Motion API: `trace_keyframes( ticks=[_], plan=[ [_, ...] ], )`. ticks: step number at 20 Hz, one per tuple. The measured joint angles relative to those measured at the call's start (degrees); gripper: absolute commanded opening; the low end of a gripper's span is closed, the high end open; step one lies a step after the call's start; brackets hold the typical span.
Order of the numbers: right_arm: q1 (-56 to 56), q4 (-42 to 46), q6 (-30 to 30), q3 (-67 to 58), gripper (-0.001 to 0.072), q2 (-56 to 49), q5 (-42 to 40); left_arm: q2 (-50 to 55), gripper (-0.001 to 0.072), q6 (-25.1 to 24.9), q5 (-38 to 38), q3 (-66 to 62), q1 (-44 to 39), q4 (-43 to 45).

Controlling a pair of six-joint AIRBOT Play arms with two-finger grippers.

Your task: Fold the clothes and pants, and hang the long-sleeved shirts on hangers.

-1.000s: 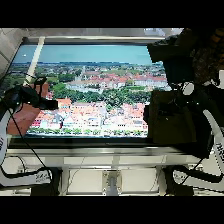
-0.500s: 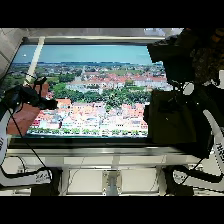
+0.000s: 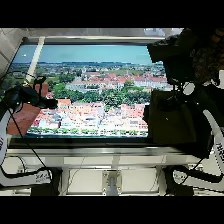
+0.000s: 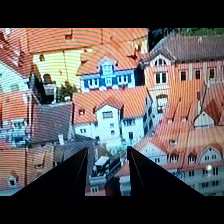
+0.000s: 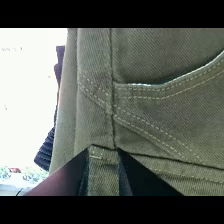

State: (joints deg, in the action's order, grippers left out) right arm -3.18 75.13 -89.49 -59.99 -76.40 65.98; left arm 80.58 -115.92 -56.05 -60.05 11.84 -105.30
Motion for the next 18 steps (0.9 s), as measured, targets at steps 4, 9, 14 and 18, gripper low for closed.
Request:
trace_keyframes(
  ticks=[4,9,14,18],
  plan=[
    [0.0,-0.3,0.0,0.0,0.0206,0.0,0.8,0.0,0.018,0.0,-0.1,0.0,0.2,1.5],
    [0.1,-0.5,0.0,0.0,0.0206,0.0,2.9,-0.9,0.0424,2.9,-0.3,0.0,10.5,5.8],
    [0.1,-1.1,0.0,0.0,0.0206,0.0,3.3,-5.1,0.042,1.8,-2.1,0.0,32.4,-1.5],
    [0.1,-1.3,0.3,0.0,0.0207,0.0,2.5,-9.6,0.0419,-0.4,-1.7,0.0,46.2,-3.7]
  ],
)
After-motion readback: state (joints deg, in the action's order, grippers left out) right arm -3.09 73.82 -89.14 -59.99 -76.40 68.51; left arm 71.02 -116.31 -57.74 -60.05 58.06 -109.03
